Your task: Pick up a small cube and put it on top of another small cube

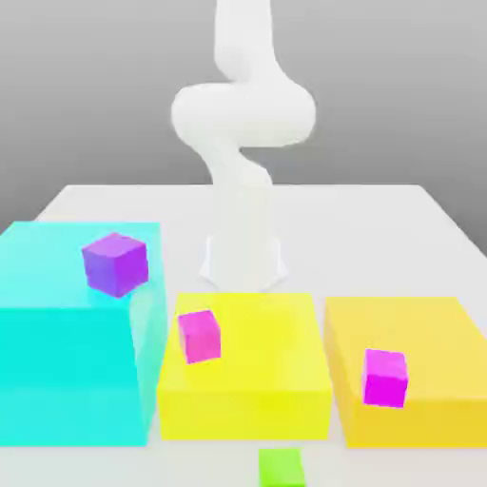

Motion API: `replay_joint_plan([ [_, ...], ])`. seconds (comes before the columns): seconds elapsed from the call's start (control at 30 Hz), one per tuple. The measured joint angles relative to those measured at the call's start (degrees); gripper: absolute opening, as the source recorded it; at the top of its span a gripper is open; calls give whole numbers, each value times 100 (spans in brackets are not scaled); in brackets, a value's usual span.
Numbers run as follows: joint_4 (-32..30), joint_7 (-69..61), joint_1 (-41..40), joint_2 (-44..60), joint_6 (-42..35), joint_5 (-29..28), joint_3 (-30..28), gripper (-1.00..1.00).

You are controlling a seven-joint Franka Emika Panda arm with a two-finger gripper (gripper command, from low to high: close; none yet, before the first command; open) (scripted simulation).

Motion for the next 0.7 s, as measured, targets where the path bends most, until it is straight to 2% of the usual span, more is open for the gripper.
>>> replay_joint_plan([
  [0.7,-351,264,55,4397,1551,-238,279,0],
])
